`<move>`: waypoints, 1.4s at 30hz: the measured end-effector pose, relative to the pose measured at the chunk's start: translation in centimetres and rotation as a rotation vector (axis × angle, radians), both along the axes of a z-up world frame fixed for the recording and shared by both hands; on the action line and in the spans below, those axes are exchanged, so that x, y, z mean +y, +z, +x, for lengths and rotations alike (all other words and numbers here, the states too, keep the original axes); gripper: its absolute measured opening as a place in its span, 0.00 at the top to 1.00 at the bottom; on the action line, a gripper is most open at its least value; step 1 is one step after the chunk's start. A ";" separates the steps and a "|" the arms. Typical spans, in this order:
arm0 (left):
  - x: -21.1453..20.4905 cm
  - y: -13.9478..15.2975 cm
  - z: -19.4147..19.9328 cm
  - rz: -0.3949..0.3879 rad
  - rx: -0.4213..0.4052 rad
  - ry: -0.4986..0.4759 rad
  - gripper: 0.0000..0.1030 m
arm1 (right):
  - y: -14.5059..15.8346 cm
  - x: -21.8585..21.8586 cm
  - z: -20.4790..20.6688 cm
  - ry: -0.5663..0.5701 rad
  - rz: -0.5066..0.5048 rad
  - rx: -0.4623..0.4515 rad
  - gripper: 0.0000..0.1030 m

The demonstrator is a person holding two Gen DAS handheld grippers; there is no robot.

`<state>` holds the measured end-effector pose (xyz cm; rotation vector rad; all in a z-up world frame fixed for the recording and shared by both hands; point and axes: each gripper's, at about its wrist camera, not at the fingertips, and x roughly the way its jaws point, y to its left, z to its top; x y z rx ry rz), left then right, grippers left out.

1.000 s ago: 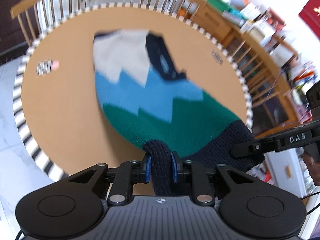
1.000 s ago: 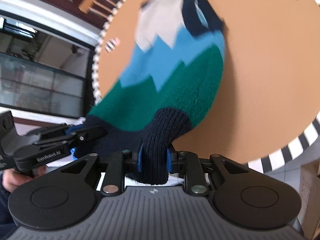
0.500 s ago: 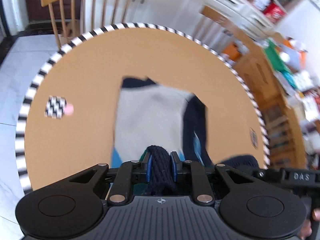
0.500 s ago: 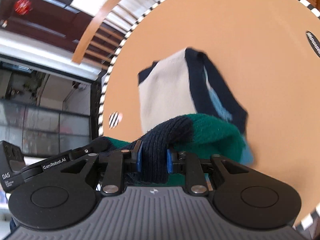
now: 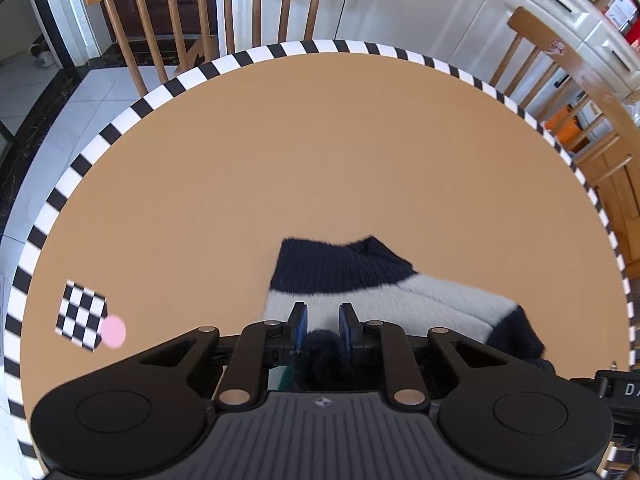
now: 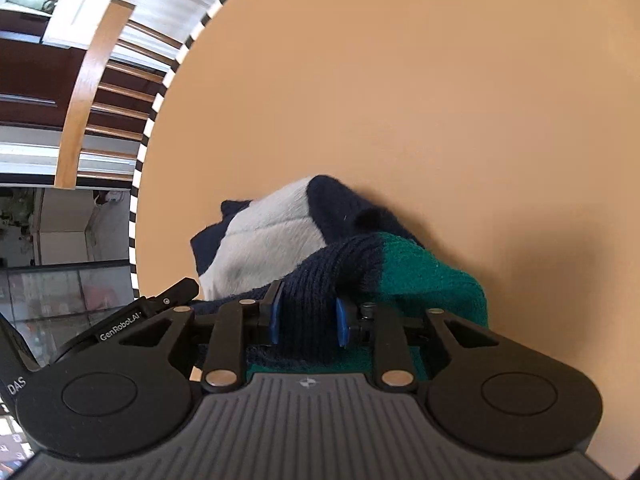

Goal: Fold clothes
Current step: 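Lift the navy hem with both grippers and fold it toward the collar, then lay the folded hem down and open both grippers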

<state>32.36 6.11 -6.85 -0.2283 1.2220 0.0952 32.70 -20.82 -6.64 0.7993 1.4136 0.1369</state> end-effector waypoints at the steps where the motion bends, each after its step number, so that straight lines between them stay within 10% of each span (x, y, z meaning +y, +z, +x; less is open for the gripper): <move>1: 0.0 -0.1 -0.2 0.011 -0.007 -0.006 0.82 | -0.2 -0.2 0.1 -0.001 0.009 0.004 0.72; 6: -0.4 -0.8 0.1 0.042 -0.050 -0.043 0.74 | -0.7 -1.6 0.3 -0.042 0.073 0.029 0.66; 12: 2.4 0.6 -1.1 -0.005 -0.141 -0.009 0.63 | 2.2 -5.2 -0.4 -0.150 0.117 -0.085 0.31; 18: 3.2 3.0 -7.8 0.019 -0.331 -0.109 0.66 | 8.5 -2.2 -6.1 0.229 -0.287 -0.649 0.58; 21: 0.0 1.1 -10.5 0.079 -0.373 -0.258 0.66 | 6.9 2.3 -8.0 0.447 -0.418 -0.775 0.57; 27: -6.6 -4.6 -9.9 0.319 -0.418 -0.393 0.64 | 1.4 7.7 -6.2 0.560 -0.598 -0.680 0.60; 31: -6.2 -6.1 -8.6 0.321 -0.369 -0.326 0.49 | 0.9 5.4 -5.1 0.405 -0.458 -0.587 0.93; 38: -3.9 -6.3 -9.0 0.272 -0.350 -0.244 0.43 | 4.7 1.1 -5.6 0.313 -0.453 -0.719 0.98; 42: -3.3 -6.0 -8.9 0.223 -0.346 -0.213 0.49 | 3.6 0.6 -4.9 0.387 -0.241 -0.596 0.89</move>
